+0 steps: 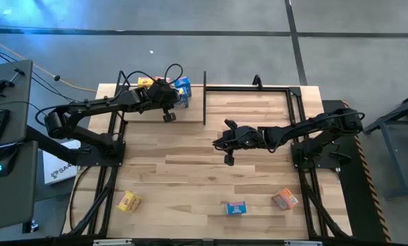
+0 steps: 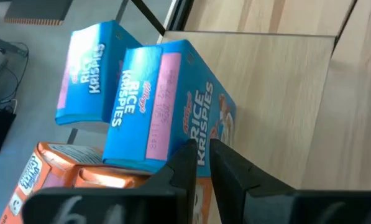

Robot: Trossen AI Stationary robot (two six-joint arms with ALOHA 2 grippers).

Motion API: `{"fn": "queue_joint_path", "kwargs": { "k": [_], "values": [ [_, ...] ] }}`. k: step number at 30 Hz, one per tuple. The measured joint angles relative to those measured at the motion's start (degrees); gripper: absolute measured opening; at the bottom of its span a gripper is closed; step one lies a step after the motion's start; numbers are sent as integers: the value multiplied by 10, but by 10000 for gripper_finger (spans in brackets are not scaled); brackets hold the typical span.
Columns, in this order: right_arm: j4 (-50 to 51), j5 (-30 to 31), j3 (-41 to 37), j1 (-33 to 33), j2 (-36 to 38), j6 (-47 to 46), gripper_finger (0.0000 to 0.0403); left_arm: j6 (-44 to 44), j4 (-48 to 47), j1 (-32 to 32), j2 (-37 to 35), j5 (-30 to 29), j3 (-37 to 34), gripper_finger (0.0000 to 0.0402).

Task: Stack cereal on shelf
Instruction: Put the top blue cereal box on the shelf aligned with the other blue cereal box

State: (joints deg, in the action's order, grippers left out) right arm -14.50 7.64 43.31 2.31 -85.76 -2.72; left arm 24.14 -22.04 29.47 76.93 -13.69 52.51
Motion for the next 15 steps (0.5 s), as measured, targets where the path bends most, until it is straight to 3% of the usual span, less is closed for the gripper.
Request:
{"fn": "queue_joint_path", "kwargs": {
  "k": [15],
  "values": [
    [-4,13,0,0,0,5,23,4,15,6,0,4,0,35]
  ]
}}
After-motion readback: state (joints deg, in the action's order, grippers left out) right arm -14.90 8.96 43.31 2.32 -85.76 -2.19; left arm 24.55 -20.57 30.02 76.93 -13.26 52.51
